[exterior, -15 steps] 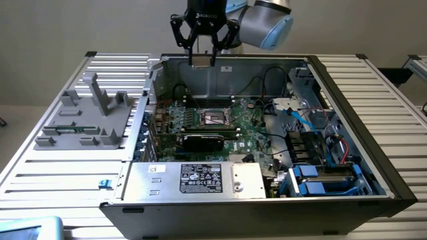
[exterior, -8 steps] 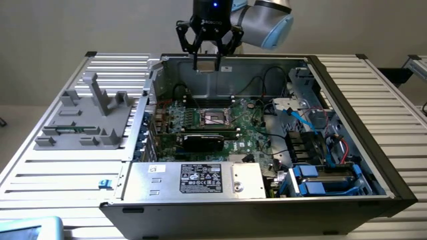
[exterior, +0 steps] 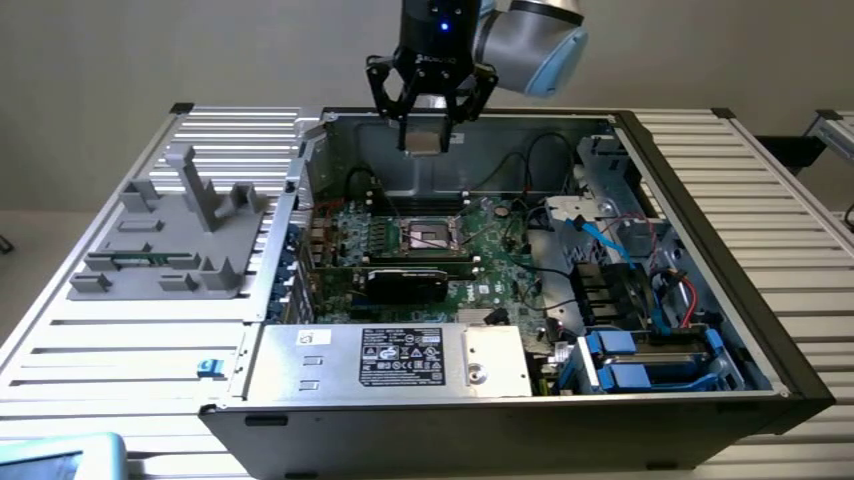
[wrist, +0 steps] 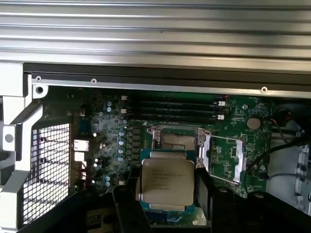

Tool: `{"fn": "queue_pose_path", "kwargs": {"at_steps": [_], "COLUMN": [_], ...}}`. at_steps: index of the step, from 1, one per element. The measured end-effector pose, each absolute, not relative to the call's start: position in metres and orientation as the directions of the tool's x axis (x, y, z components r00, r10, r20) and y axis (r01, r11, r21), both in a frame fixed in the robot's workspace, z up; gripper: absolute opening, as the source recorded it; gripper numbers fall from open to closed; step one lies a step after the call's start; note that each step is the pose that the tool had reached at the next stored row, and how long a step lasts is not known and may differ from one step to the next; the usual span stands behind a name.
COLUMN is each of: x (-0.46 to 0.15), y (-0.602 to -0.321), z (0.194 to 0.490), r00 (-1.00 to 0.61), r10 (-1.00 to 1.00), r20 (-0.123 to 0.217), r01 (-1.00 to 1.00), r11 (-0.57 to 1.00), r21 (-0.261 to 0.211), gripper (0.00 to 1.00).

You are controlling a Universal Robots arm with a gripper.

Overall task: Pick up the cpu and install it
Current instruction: 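Pick up the cpu and move it towards the insertion slot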

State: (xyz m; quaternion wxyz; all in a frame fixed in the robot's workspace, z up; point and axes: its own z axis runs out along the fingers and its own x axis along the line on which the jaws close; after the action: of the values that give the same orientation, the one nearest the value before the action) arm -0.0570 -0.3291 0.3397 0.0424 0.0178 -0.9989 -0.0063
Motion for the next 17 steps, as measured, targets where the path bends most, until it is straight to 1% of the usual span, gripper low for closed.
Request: {"fn": "queue_pose_path", "kwargs": {"at_steps": [17], "x": [-0.049], "y": [-0.323], "z": [0.324], "r00": [-0.996], "r10": [-0.018], "r20": [0.085], "r01": [-0.017], "r11": [1.0], "r21": [0.014], "gripper": [0.55]}}
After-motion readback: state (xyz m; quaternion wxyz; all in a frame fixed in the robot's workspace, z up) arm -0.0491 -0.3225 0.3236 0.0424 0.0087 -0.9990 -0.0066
